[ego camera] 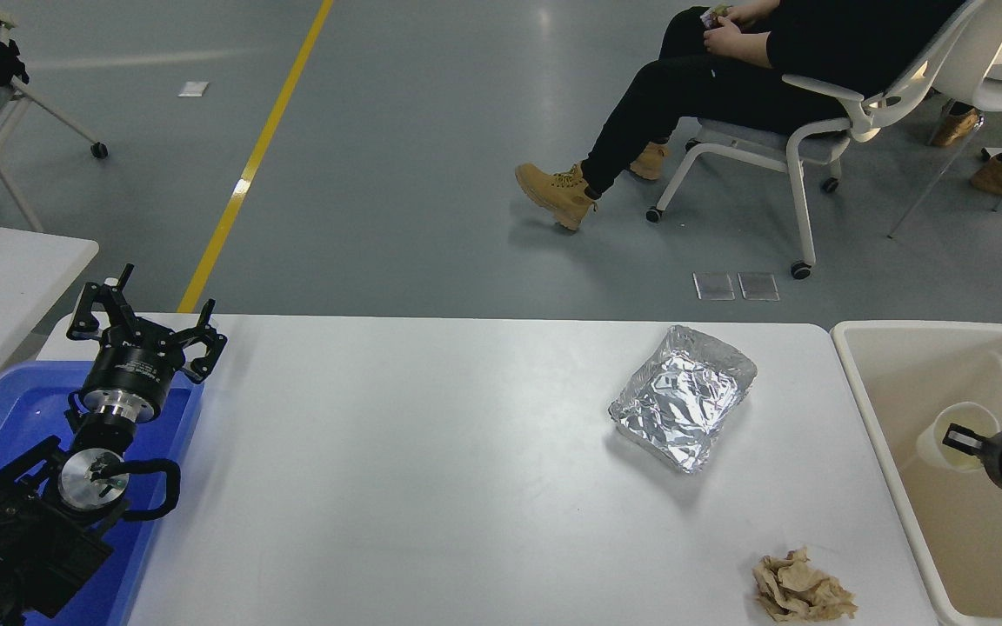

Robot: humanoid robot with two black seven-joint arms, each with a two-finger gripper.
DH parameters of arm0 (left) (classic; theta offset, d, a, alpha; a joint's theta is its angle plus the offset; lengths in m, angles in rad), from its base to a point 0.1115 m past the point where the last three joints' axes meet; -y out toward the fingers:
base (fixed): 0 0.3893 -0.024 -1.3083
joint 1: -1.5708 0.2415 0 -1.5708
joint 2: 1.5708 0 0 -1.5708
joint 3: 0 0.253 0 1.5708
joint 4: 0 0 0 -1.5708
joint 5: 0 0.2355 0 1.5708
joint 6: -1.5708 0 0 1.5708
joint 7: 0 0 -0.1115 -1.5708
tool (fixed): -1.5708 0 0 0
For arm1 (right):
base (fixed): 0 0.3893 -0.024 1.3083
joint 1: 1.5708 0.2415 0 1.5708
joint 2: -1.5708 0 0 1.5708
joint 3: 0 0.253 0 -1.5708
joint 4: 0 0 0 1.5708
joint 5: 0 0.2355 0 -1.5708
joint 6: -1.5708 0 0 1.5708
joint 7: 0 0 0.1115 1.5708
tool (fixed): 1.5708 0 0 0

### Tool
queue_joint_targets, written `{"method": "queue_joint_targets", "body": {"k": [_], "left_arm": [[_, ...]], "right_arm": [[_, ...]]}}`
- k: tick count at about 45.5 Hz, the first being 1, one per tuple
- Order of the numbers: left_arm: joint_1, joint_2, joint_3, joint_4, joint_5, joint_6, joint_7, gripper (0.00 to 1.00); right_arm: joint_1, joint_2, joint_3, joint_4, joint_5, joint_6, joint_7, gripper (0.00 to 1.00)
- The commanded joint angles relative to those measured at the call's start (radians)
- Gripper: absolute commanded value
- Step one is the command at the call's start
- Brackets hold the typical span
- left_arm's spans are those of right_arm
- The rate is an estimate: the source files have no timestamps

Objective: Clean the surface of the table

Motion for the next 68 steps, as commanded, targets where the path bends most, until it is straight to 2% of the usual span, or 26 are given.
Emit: {"method": "queue_joint_targets", "body": {"k": [1, 8, 21, 28, 30, 41, 44, 49, 52, 68], "left_arm": [[0.0, 0.0, 0.0, 0.001, 0.0, 0.0, 0.0, 1.0], [0.0, 0.0, 0.0, 0.0, 0.0, 0.0, 0.0, 1.0], [0.0, 0.0, 0.0, 0.001, 0.0, 0.0, 0.0, 1.0], [0.0, 0.0, 0.0, 0.001, 0.0, 0.0, 0.0, 1.0], [0.0, 0.0, 0.0, 0.0, 0.0, 0.0, 0.0, 1.0], [0.0, 0.0, 0.0, 0.0, 0.0, 0.0, 0.0, 1.0], [0.0, 0.0, 0.0, 0.0, 0.0, 0.0, 0.0, 1.0], [0.0, 0.0, 0.0, 0.0, 0.0, 0.0, 0.0, 1.0], [0.0, 0.0, 0.0, 0.001, 0.0, 0.002, 0.0, 1.0], [0.0, 0.0, 0.0, 0.001, 0.0, 0.0, 0.0, 1.0]], "right_arm": [[-0.01, 0.002, 0.011, -0.004, 0.014, -0.008, -0.001, 0.04], [-0.016, 0.0, 0.016, -0.006, 0.014, -0.052, -0.003, 0.41], [-0.029, -0.001, 0.06, -0.006, 0.016, -0.132, 0.0, 0.87], [-0.021, -0.005, 0.12, -0.007, 0.016, -0.134, -0.001, 0.89], [-0.017, -0.011, 0.137, -0.007, 0.016, -0.134, -0.001, 0.98], [0.068, -0.014, 0.168, -0.012, 0.021, -0.144, 0.002, 0.99], [0.091, -0.012, 0.198, -0.012, 0.031, -0.187, 0.003, 0.99], [0.138, -0.012, 0.302, -0.009, 0.054, -0.428, 0.005, 0.98], [0.164, -0.008, 0.333, -0.003, 0.054, -0.499, 0.006, 0.98], [0.299, -0.006, 0.424, 0.054, 0.06, -0.513, 0.003, 0.99]]}}
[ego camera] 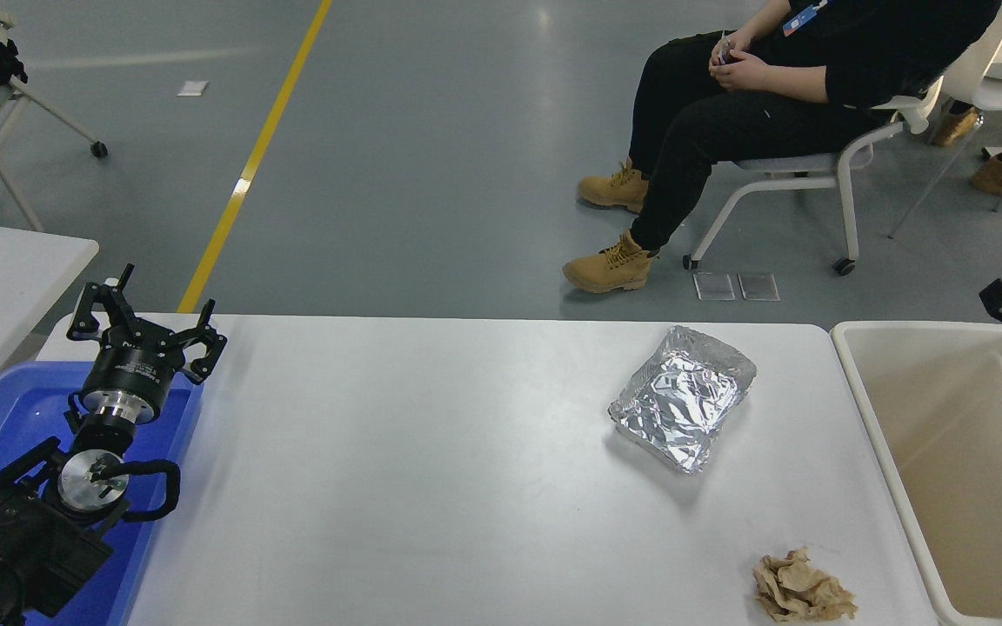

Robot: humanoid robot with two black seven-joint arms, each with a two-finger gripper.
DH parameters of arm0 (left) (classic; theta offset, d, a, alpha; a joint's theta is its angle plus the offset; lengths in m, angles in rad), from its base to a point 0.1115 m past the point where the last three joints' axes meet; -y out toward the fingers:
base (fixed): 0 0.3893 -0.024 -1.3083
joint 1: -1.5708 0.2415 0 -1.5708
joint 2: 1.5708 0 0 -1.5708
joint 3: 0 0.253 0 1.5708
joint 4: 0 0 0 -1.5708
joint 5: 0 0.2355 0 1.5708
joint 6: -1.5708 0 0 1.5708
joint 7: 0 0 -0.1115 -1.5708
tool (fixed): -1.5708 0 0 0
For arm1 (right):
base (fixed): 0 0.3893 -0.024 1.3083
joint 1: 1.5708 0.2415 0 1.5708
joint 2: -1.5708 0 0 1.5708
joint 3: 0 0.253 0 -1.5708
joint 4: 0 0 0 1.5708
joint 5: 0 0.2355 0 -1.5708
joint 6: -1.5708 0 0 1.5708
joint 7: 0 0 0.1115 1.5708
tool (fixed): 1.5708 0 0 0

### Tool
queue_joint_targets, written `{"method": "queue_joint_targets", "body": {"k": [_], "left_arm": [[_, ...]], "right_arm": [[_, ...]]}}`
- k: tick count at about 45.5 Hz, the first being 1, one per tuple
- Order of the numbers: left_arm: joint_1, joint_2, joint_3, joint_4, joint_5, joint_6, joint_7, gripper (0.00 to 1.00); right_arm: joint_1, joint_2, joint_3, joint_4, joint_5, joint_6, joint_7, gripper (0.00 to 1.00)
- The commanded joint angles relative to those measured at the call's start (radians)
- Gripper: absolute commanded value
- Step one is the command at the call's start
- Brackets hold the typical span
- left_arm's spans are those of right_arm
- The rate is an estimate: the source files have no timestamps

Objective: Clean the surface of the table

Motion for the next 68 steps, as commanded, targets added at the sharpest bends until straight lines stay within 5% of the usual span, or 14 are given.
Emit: {"method": "queue_joint_targets", "body": {"k": [1, 29, 55, 68], "left_arm": [[0.0, 0.0, 0.0, 0.001, 0.0, 0.0, 0.0, 1.0], [0.0, 0.0, 0.0, -0.001, 0.0, 0.0, 0.0, 1.0], [0.0, 0.0, 0.0, 0.001, 0.0, 0.0, 0.0, 1.0], [0.0, 0.0, 0.0, -0.001, 0.0, 0.0, 0.0, 1.0]], "right_arm": [[0.097, 0.002, 0.093, 0.035, 0.009, -0.048, -0.001, 0.99], [0.241, -0.055, 0.24, 0.143, 0.321, 0.044, 0.001, 0.99], [0.217, -0.124, 0.915, 0.633, 0.339, 0.085, 0.027, 0.99], [0.108, -0.063, 1.125, 0.659, 0.339, 0.22, 0.027, 0.99]]}}
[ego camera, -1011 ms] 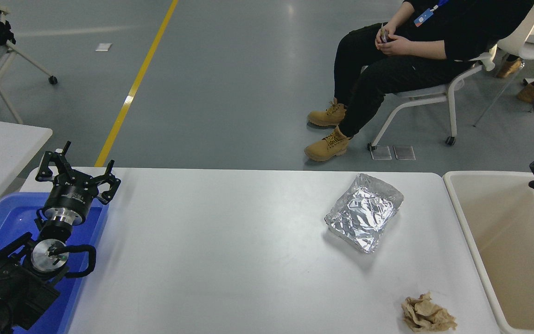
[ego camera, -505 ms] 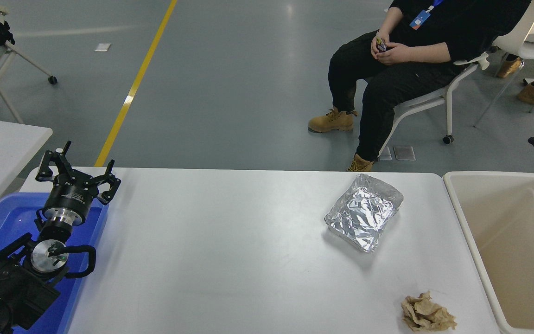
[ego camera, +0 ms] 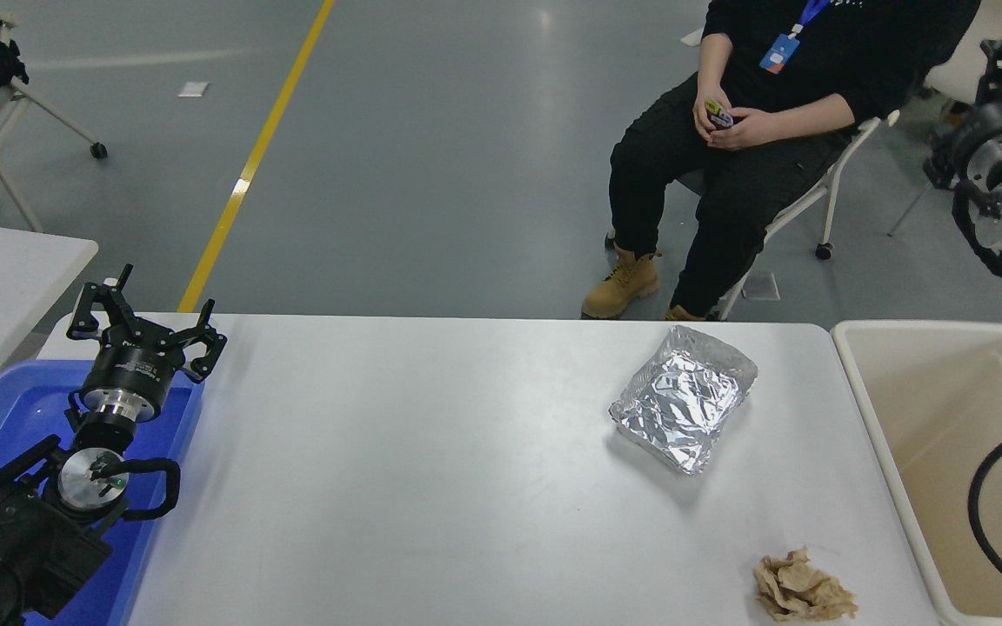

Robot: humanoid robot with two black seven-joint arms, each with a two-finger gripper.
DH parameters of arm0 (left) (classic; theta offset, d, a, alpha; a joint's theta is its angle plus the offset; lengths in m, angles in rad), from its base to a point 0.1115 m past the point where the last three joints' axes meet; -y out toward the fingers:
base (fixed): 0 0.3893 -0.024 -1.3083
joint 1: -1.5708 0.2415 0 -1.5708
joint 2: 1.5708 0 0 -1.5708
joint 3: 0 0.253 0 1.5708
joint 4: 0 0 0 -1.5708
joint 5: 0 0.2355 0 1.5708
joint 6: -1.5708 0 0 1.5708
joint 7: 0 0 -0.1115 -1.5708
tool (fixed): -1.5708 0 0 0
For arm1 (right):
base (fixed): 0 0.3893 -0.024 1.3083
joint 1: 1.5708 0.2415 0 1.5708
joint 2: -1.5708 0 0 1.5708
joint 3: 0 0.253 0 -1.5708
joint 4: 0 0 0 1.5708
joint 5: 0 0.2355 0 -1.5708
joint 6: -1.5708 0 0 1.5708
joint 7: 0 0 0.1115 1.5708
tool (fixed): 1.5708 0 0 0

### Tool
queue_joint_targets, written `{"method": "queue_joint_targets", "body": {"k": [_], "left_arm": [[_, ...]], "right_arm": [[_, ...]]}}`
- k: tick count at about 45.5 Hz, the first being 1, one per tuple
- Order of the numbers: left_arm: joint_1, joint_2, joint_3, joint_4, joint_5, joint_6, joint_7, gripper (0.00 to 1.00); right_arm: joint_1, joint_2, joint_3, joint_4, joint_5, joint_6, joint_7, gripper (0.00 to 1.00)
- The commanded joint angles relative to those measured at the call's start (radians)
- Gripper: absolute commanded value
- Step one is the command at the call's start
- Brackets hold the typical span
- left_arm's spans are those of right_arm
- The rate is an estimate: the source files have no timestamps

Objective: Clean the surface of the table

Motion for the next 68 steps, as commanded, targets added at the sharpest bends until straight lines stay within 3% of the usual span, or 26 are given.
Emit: {"method": "queue_joint_targets", "body": {"k": [1, 34, 51, 68], "left_arm": [[0.0, 0.0, 0.0, 0.001, 0.0, 0.0, 0.0, 1.0], [0.0, 0.0, 0.0, -0.001, 0.0, 0.0, 0.0, 1.0], [0.0, 0.0, 0.0, -0.001, 0.0, 0.0, 0.0, 1.0], [0.0, 0.0, 0.0, 0.001, 0.0, 0.0, 0.0, 1.0]], "right_arm": [[-0.091, 0.037, 0.175, 0.065, 0.002, 0.092, 0.003, 0.99], [-0.401, 0.136, 0.2, -0.03, 0.0, 0.27, 0.184, 0.99], [-0.395, 0.149, 0.175, -0.065, 0.0, 0.286, 0.199, 0.99], [-0.257, 0.126, -0.014, -0.189, 0.009, 0.28, 0.198, 0.99]]}}
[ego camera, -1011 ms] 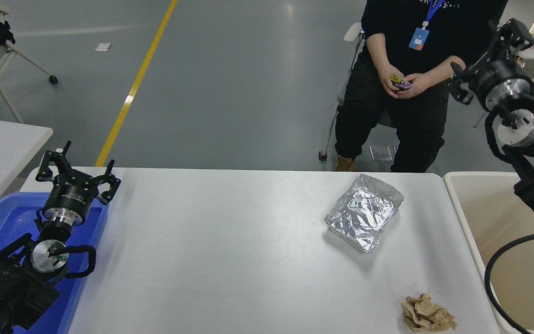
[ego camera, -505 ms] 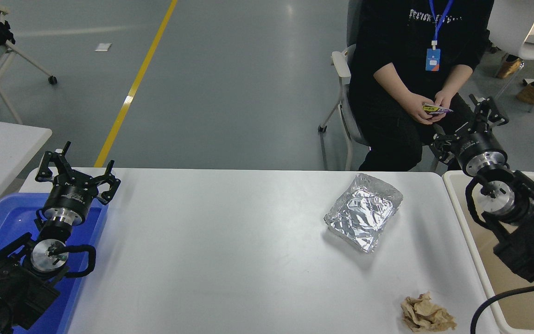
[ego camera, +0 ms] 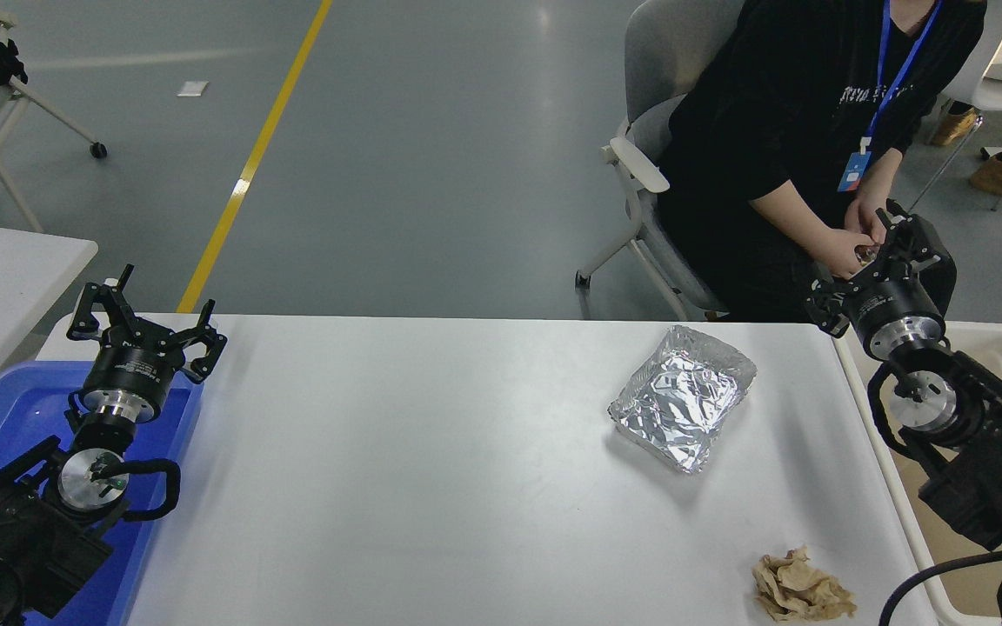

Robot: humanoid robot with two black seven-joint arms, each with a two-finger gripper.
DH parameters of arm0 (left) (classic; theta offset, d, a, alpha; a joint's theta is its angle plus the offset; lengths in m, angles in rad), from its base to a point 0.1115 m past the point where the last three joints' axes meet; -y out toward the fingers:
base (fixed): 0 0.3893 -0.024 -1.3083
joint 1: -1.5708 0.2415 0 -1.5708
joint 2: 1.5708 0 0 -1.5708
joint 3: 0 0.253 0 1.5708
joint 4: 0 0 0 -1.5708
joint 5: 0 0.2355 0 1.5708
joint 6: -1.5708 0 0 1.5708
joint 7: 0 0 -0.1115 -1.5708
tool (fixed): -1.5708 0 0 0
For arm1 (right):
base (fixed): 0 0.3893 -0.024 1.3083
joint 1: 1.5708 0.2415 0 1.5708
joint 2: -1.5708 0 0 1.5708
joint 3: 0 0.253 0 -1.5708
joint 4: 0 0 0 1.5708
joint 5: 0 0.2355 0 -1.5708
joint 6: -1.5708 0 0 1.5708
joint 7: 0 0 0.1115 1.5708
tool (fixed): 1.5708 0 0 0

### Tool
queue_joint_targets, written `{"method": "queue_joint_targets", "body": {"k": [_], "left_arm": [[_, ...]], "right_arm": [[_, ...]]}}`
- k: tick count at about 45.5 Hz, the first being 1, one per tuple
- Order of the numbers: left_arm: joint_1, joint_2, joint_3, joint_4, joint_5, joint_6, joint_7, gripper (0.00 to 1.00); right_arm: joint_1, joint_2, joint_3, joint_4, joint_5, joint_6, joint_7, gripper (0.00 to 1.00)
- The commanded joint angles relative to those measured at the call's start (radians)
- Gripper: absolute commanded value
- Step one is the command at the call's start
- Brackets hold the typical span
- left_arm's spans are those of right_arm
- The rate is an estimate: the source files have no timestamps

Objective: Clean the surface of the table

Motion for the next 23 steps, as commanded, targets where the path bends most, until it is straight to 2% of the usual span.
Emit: {"method": "queue_joint_targets", "body": {"k": [1, 15, 23], "left_arm": [[0.0, 0.0, 0.0, 0.001, 0.0, 0.0, 0.0, 1.0], [0.0, 0.0, 0.0, 0.001, 0.0, 0.0, 0.0, 1.0], [0.0, 0.0, 0.0, 0.001, 0.0, 0.0, 0.0, 1.0]], "right_arm": [[0.078, -0.016, -0.126, -0.064, 0.007, -0.004, 0.001, 0.99], [0.23, -0.131, -0.466, -0.055, -0.019, 0.017, -0.002, 0.99], [0.35, -0.151, -0.802, -0.054, -0.154, 0.051, 0.001, 0.98]]}}
